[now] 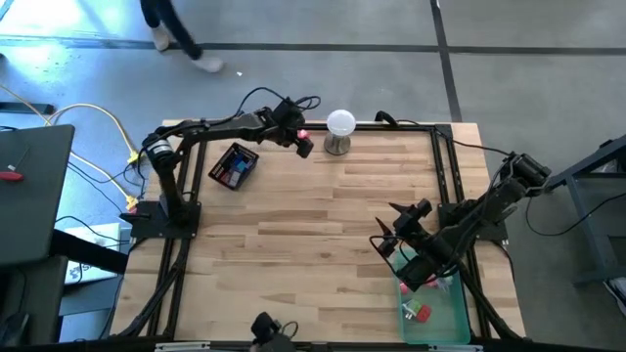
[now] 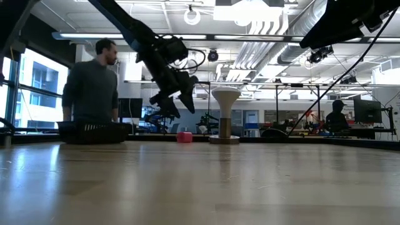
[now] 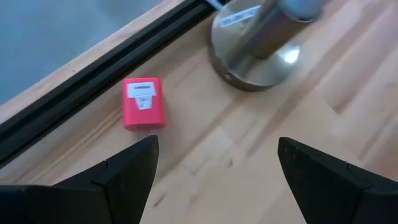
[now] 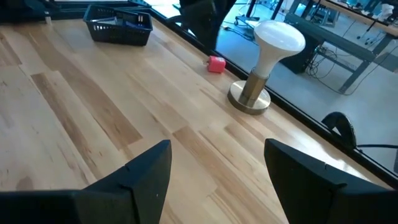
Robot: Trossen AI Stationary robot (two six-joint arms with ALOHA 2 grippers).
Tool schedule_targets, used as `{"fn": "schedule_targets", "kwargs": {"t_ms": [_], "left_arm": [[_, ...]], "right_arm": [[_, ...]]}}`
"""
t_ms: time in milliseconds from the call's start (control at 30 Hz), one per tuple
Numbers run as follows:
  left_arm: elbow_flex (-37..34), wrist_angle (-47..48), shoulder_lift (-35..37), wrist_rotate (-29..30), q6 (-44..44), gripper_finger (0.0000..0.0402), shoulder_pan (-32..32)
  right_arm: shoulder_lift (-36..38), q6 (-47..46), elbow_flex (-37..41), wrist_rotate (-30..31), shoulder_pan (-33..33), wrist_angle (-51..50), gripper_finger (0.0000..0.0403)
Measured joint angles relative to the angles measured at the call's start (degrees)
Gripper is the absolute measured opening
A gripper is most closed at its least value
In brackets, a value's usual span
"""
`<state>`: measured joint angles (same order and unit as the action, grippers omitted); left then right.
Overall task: Pick & Place Office items
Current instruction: Put the pink charger adapter into the green bin
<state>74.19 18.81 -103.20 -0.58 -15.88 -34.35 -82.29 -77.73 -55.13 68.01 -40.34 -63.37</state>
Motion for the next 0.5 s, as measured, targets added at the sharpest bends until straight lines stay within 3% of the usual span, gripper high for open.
{"fn": "schedule_targets", "kwargs": {"t_ms": [500], "left_arm": [[0.8, -3.5, -3.6, -0.8, 0.3, 0.032, -4.7]], "right_arm": [[0.0, 2.3, 0.0, -0.5, 0.0, 0.9, 0.0245]]}}
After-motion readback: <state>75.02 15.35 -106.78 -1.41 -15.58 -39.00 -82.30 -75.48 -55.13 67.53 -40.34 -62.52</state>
